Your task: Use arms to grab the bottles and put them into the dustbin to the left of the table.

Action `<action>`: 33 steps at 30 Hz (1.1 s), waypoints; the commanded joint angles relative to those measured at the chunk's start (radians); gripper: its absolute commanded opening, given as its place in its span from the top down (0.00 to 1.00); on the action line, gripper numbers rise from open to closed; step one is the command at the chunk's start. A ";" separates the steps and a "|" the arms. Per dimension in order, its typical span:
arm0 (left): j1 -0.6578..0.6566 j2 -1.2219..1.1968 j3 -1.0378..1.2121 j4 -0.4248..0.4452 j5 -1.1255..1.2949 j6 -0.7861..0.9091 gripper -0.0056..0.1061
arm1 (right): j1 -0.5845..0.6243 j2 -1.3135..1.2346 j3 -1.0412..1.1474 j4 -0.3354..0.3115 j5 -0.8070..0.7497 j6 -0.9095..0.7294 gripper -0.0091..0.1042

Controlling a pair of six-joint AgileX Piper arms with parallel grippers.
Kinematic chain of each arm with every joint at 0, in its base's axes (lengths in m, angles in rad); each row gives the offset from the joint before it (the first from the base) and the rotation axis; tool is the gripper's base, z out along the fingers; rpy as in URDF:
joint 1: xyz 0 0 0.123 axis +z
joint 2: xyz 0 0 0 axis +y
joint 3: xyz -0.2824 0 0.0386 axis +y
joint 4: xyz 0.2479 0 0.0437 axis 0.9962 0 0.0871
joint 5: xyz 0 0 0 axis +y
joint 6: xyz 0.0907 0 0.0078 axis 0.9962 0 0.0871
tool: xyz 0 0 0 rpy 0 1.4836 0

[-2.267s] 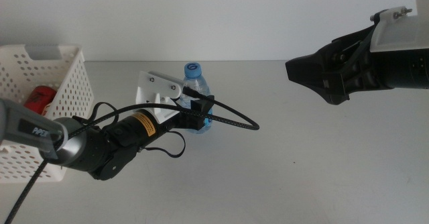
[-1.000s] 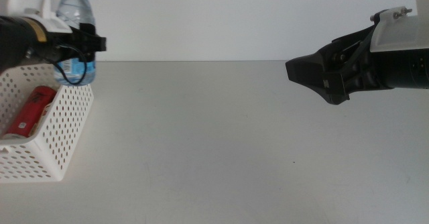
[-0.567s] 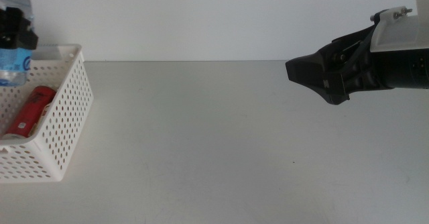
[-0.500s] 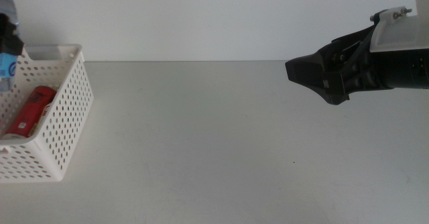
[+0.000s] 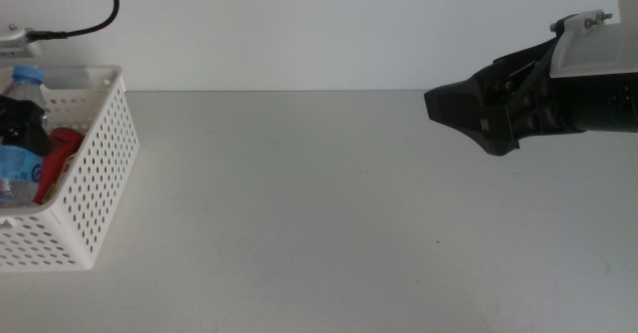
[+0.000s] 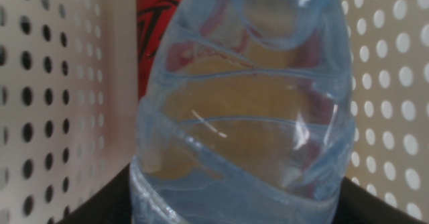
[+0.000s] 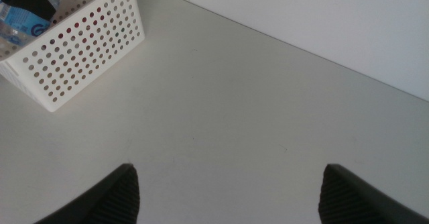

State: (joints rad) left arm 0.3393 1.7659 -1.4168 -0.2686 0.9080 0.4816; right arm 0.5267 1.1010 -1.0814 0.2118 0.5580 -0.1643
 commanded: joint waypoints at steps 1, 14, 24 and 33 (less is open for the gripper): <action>-0.001 -0.030 -0.043 -0.064 -0.057 0.014 0.96 | 0.002 -0.020 -0.038 -0.001 -0.066 -0.011 0.26; -0.001 0.027 -0.042 -0.139 -0.056 0.100 0.76 | 0.002 -0.020 -0.038 -0.001 -0.066 -0.011 0.26; -0.001 0.005 -0.042 -0.184 0.029 0.097 0.11 | 0.002 -0.020 -0.038 -0.001 -0.066 -0.011 0.26; -0.022 -0.177 -0.042 -0.271 0.088 0.107 0.11 | 0.002 -0.020 -0.038 -0.001 -0.066 -0.011 0.26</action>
State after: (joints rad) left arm 0.3266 1.6742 -1.4278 -0.4876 1.0016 0.5895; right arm 0.5267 1.1010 -1.0814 0.2118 0.5580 -0.1643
